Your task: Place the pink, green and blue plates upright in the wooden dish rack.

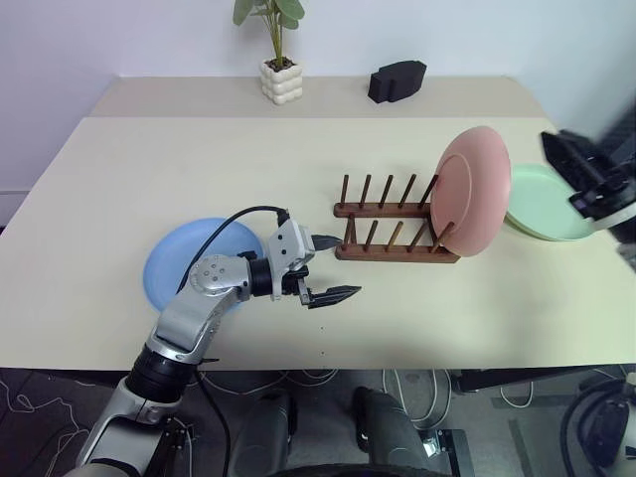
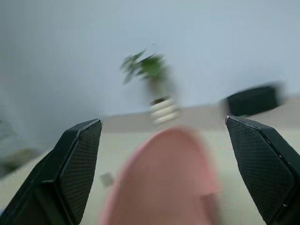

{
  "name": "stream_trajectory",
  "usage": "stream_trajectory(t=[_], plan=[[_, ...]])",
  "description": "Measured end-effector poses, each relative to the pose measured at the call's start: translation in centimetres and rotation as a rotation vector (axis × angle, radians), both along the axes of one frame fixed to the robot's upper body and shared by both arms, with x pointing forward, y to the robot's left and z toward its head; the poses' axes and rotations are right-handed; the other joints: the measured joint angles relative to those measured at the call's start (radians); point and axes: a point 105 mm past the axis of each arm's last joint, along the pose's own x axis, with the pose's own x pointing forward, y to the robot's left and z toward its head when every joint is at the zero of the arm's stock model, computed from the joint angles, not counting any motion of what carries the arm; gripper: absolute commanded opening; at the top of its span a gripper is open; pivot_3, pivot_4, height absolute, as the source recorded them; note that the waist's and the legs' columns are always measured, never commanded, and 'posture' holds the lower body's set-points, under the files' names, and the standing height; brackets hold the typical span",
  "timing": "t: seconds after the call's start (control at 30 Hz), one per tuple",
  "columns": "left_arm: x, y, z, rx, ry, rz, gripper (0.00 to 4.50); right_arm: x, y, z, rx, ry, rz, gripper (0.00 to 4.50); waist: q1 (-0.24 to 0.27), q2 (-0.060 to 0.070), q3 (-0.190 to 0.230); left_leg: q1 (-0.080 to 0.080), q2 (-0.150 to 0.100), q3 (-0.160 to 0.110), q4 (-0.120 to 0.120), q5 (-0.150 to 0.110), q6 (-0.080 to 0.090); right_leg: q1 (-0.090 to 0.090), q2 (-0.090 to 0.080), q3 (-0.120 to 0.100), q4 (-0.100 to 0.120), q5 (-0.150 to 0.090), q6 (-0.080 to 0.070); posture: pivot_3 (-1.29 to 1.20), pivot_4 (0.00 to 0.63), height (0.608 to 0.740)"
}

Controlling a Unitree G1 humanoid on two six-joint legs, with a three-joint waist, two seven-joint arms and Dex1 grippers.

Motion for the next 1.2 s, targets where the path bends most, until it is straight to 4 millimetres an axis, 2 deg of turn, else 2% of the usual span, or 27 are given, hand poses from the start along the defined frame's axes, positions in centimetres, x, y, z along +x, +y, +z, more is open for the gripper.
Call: stream_trajectory(t=[0.07, 0.17, 0.27, 0.33, 0.47, 0.6, 0.8, 1.03, 1.13, 1.2], plan=[[0.0, 0.0, -0.1, 0.001, 0.002, -0.001, 4.5, -0.5, -1.7, -0.5, -0.099, 0.029, -0.107, 4.29, 0.0, 0.0, 0.0, 0.0, 0.0, 0.0, 0.0, 0.0, 0.0, 0.0, 0.0, 0.0, 0.0, 0.0, 0.0, 0.0, 0.15, 0.736], [0.0, 0.0, -0.1, 0.002, 0.005, -0.005, 4.5, -0.9, -3.4, -3.4, -0.242, 0.135, -0.217, 4.29, -0.004, 0.0, 0.0, 0.001, 0.0, 0.001, 0.0, 0.0, 0.0, 0.0, 0.0, 0.001, 0.0, 0.0, 0.0, 0.0, 0.15, 0.736], [-0.1, -0.1, -0.2, 0.003, 0.007, -0.016, 4.5, -0.9, -3.3, -6.2, -0.356, 0.226, -0.219, 4.29, -0.014, 0.002, -0.001, 0.001, 0.0, 0.001, 0.0, 0.0, 0.0, 0.0, 0.001, 0.001, 0.001, 0.0, 0.0, 0.0, 0.15, 0.736], [-0.1, -0.2, -0.1, 0.003, 0.003, -0.024, 4.5, -0.6, -3.1, -7.1, -0.422, 0.256, -0.219, 4.29, -0.02, 0.003, -0.001, 0.001, 0.0, 0.001, 0.0, 0.0, 0.0, 0.0, 0.001, 0.001, 0.001, 0.0, 0.0, 0.0, 0.15, 0.736], [0.1, -0.1, -0.4, 0.007, 0.017, -0.026, 4.5, 0.2, -3.9, -9.7, -0.607, 0.341, -0.258, 4.29, -0.024, 0.003, -0.001, 0.001, 0.0, 0.001, 0.0, 0.0, 0.0, 0.0, 0.001, 0.001, 0.001, 0.0, 0.0, 0.0, 0.15, 0.736], [0.1, -0.2, -0.4, 0.004, 0.015, -0.029, 4.5, 1.8, -4.8, -12.5, -0.734, 0.423, -0.285, 4.29, -0.026, 0.003, -0.001, 0.001, -0.001, 0.001, 0.0, 0.0, 0.0, 0.0, 0.001, 0.001, 0.001, 0.0, 0.0, 0.0, 0.15, 0.736], [0.2, -0.2, -0.3, 0.006, 0.006, -0.026, 4.5, 4.1, -6.5, -14.0, -0.842, 0.465, -0.355, 4.29, -0.027, 0.003, -0.001, 0.001, -0.002, 0.001, 0.0, 0.0, 0.0, 0.0, 0.001, 0.001, 0.001, 0.0, 0.0, 0.0, 0.15, 0.736], [0.2, 0.1, -0.5, 0.012, 0.007, -0.016, 4.5, 5.9, -6.6, -15.6, -0.923, 0.501, -0.345, 4.29, -0.028, 0.003, -0.001, 0.001, -0.002, 0.001, 0.0, 0.0, 0.0, 0.0, 0.001, 0.002, 0.0, 0.0, 0.0, 0.0, 0.15, 0.736], [0.1, 0.1, -0.5, 0.012, 0.006, -0.015, 4.5, 6.5, -6.6, -15.5, -0.946, 0.507, -0.344, 3.41, -0.03, 0.003, -0.001, 0.001, -0.002, 0.001, 0.0, 0.0, 0.0, 0.0, 0.001, 0.002, 0.001, 0.0, 0.0, 0.0, 0.15, 0.736], [0.1, 0.1, -0.5, 0.013, 0.005, -0.013, 4.5, 6.7, -6.3, -15.8, -0.947, 0.512, -0.337, 2.43, -0.03, 0.003, -0.001, 0.001, -0.002, 0.001, 0.0, 0.0, 0.0, 0.0, 0.001, 0.002, 0.001, 0.0, 0.0, 0.0, 0.15, 0.736]])
